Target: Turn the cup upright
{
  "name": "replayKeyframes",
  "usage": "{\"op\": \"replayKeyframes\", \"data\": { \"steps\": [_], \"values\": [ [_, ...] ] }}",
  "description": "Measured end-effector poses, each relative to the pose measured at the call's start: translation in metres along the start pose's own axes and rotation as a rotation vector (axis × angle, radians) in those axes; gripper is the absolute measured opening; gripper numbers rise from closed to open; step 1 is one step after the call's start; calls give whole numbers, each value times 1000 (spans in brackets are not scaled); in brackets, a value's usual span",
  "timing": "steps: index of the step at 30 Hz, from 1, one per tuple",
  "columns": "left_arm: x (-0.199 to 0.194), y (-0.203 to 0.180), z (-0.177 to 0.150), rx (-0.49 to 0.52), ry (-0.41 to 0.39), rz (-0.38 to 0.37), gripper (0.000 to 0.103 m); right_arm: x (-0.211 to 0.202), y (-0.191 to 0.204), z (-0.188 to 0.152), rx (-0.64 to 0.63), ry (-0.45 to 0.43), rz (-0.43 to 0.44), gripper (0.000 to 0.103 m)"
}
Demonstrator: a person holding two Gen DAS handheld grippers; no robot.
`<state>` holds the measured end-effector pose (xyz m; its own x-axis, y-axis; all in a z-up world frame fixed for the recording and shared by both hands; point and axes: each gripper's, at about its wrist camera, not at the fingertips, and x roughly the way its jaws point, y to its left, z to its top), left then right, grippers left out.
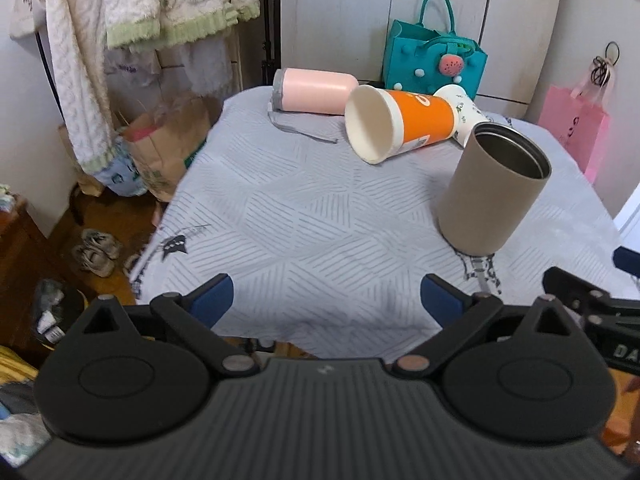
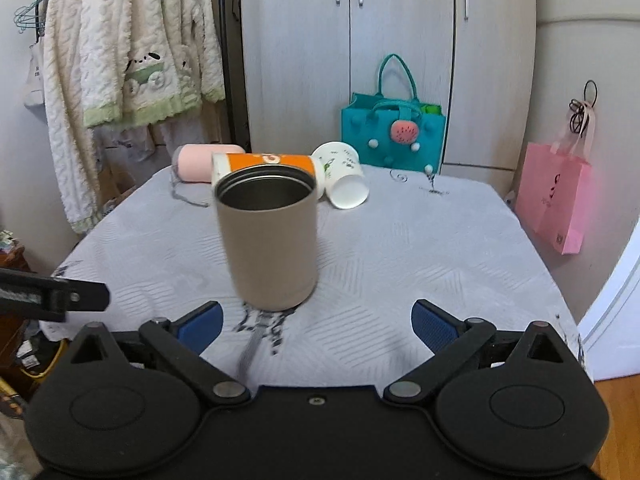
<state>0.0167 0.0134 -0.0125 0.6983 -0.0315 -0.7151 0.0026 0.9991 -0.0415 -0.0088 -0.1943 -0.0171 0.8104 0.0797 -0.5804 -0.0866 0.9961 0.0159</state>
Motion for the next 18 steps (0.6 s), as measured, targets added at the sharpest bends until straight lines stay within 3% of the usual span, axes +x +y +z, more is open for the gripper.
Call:
{"op": "replayKeyframes", "data": {
  "steps": [13,18],
  "values": [
    [-21,-15,-2,101,16,85,101,-27,1,3,44,-7,-24,102],
    [-28,-20,-2,117,12,82,101,-34,0,5,58,-17,-14,102]
  ]
}}
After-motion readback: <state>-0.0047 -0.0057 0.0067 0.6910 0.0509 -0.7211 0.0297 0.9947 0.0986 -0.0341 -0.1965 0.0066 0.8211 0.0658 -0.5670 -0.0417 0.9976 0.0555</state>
